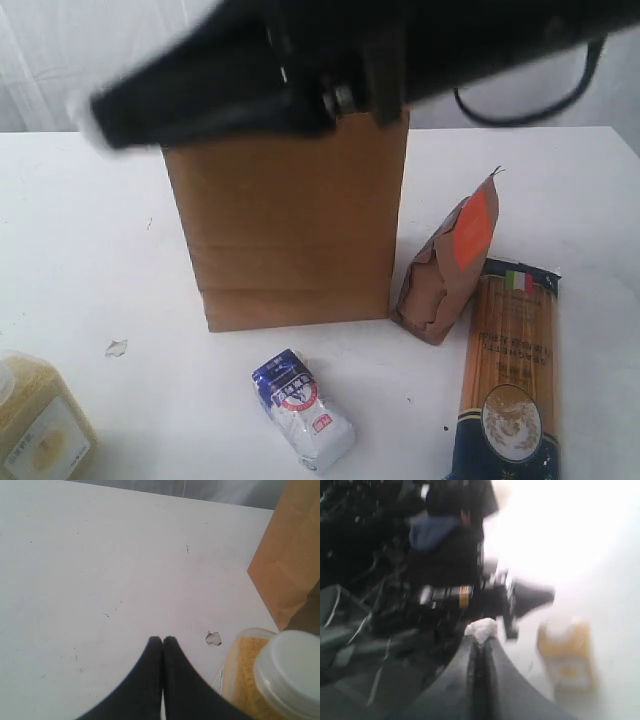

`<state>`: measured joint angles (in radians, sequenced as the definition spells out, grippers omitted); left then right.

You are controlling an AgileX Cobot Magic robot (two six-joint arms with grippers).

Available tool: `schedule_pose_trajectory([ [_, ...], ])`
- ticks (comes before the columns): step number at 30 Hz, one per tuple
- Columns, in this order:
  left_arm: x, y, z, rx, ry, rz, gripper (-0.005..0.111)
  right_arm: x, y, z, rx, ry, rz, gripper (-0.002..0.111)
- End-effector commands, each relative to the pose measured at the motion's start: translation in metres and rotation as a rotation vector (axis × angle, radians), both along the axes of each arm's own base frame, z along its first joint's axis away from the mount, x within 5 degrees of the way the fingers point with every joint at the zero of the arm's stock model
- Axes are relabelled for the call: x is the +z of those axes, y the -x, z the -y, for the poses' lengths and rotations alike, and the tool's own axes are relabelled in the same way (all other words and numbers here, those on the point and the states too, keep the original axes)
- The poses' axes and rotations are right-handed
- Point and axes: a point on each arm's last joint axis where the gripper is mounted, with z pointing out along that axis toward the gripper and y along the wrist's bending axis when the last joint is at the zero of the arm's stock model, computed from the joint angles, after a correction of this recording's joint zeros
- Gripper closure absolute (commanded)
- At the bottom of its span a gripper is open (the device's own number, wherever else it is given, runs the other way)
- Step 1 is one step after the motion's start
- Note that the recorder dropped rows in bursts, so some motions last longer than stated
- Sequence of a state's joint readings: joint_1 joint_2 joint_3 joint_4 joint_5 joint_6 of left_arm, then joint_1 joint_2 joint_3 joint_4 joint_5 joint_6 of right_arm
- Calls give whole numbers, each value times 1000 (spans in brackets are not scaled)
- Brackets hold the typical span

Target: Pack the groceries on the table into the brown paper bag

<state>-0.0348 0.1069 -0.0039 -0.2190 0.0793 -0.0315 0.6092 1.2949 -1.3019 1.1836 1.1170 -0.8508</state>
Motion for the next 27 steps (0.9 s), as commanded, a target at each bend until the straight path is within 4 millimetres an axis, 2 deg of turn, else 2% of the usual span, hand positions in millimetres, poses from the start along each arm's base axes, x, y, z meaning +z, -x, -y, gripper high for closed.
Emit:
schedule_pose_trajectory([
  [1, -1, 0, 1, -7, 11, -2, 107, 34, -38, 4, -404, -205, 338, 108],
  [5, -1, 0, 1, -7, 11, -2, 107, 31, -78, 12, -753, -187, 464, 108],
  [8, -1, 0, 1, -7, 11, -2, 107, 18, -98, 9, -852, -154, 460, 108],
  [16, -1, 0, 1, -7, 11, -2, 107, -44, -126, -26, -674, 9, 341, 108],
  [19, -1, 0, 1, -7, 11, -2, 107, -53, -131, -30, -671, 27, 319, 102],
  [27, -1, 0, 1, -7, 11, -2, 107, -52, -135, -27, -707, 46, 367, 81],
])
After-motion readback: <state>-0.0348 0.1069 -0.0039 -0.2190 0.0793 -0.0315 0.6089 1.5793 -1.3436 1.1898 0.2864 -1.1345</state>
